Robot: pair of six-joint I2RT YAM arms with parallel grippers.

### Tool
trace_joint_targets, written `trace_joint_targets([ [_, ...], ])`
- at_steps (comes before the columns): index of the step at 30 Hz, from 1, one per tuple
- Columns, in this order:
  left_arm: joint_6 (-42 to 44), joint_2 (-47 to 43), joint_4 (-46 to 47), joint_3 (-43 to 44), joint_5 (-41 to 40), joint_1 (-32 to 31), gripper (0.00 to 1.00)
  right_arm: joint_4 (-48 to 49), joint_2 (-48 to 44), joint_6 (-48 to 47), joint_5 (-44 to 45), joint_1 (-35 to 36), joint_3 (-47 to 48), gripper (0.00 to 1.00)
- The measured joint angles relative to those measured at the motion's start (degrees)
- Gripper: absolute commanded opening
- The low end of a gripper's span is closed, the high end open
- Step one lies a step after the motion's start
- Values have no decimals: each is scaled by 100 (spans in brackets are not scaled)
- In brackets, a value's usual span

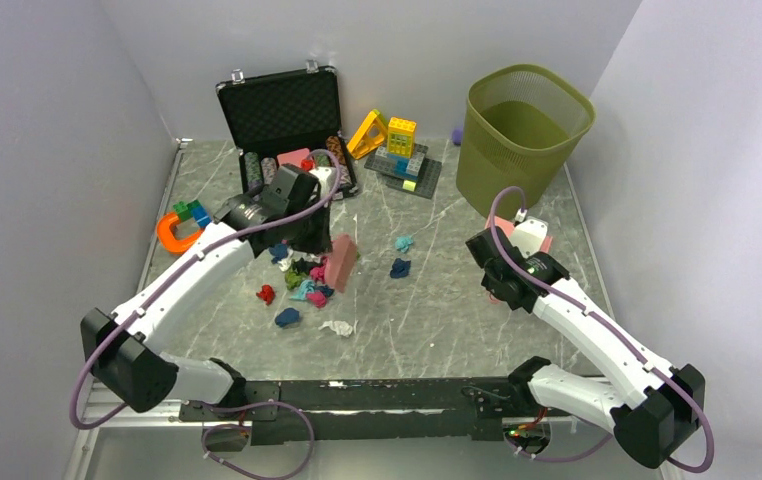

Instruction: Sweep away the paper scraps from the table

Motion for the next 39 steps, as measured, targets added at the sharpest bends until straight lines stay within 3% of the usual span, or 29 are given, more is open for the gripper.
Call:
trace_joint_targets([
  [6, -223, 46, 774, 254, 1338, 0, 0, 63, 0, -66, -24, 0, 0, 0],
  [14, -1703, 1788, 2951, 664, 2658, 0, 0, 116, 0, -133, -125, 0, 0, 0],
  [20, -2494, 2962, 3429, 1045, 2603, 0, 0, 210, 0, -229, -256, 0, 0, 0],
  [26, -2625, 3648, 2190, 1838, 1598, 0, 0, 271, -17, -345, -348, 0, 0, 0],
  [31, -2481, 3158, 1421, 1552, 586, 79, 0, 299, -17, -372, -446, 0, 0, 0],
  [39, -1377, 737, 461, 184, -219, 1215, 0, 369, 153, -525, -597, 0, 0, 0],
])
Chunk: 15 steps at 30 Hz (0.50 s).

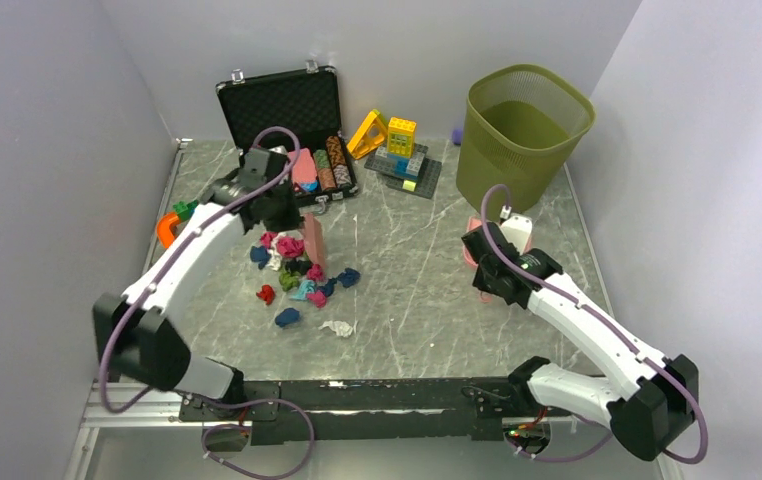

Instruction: Sweep away the paper scraps from the table

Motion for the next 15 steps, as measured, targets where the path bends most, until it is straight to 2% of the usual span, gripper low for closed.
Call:
trace_joint_targets([
  [5, 817, -1108, -79, -37, 566, 74, 0, 245, 459, -575, -610, 33, 35, 0],
  [8, 1224, -1429, -354, 354, 649, 7, 0, 184, 839, -1003, -1104, 260, 282, 0],
  [10, 1464, -1497, -511, 623, 382, 7, 0, 79, 1051, -1257, -1375, 588, 529, 0],
  [15, 1917, -1298, -1010, 876, -1215, 133, 0, -214, 1353, -1764, -2124, 1670, 992, 0],
])
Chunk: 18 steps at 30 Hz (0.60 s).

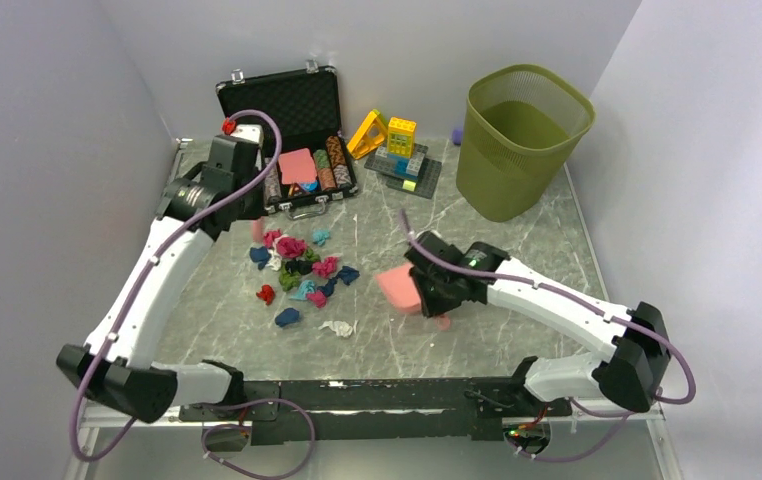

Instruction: Sweep away the paper scraps from the table

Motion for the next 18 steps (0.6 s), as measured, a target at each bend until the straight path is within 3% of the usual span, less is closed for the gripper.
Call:
trace_joint_targets([
  [4, 273, 629, -330, 142, -1390, 116, 0, -254, 184, -149, -520, 745, 39, 0],
  [9, 953, 1425, -234, 210, -2181, 221, 0, -424, 157, -173, -1102, 1480, -74, 0],
  [13, 1578, 2070, -195, 352, -2345, 254, 0, -514, 236, -175, -1298, 2157, -225, 0],
  [18, 2085, 2662, -188, 542, -1851, 269, 0, -490, 723, -297, -1147, 2616, -225, 0],
])
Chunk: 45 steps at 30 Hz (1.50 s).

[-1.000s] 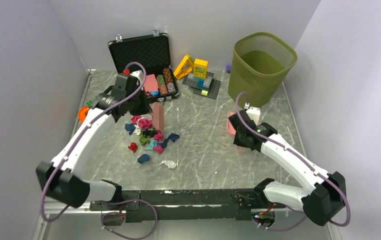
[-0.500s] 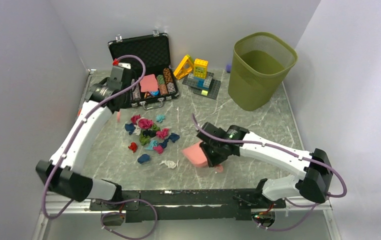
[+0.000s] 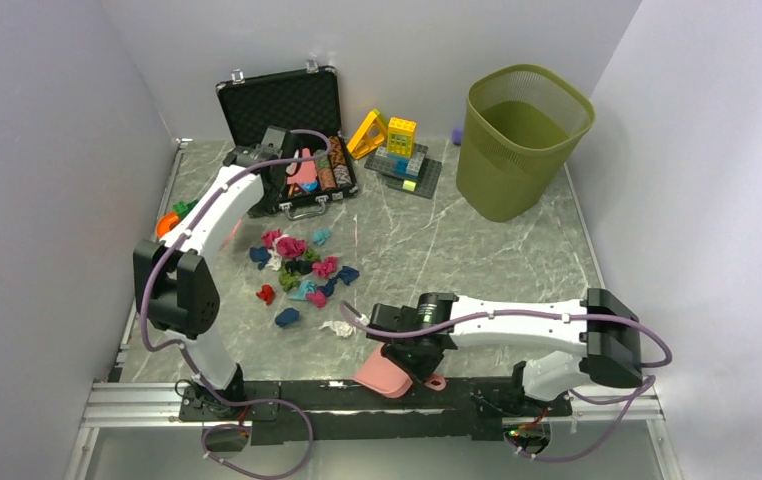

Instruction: Sweep away the paper scraps from the table

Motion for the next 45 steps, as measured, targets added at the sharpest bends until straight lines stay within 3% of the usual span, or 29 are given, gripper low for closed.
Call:
trace_joint_targets([
  [11, 527, 850, 87, 741, 675, -63, 0, 278, 758, -411, 636, -48, 396, 0],
  [18, 706, 1189, -46, 822, 1325, -369, 0, 619, 1025, -761, 651, -560, 533, 0],
  [27, 625, 1134, -479, 839, 2247, -879, 0, 879, 1735, -1270, 817, -874, 1062, 0],
  [38, 98, 411, -868, 839, 3716, -1213, 0, 1491, 2321, -1405, 977, -1388, 1617, 0],
  [41, -15, 328, -957, 855, 3711, -1224, 0, 1683, 2496, -1423, 1196, -1416, 1679, 0],
  [45, -223, 317, -1115, 1008, 3130, -1207, 0, 1908, 2542, -1427, 1405, -1370, 1609, 0],
])
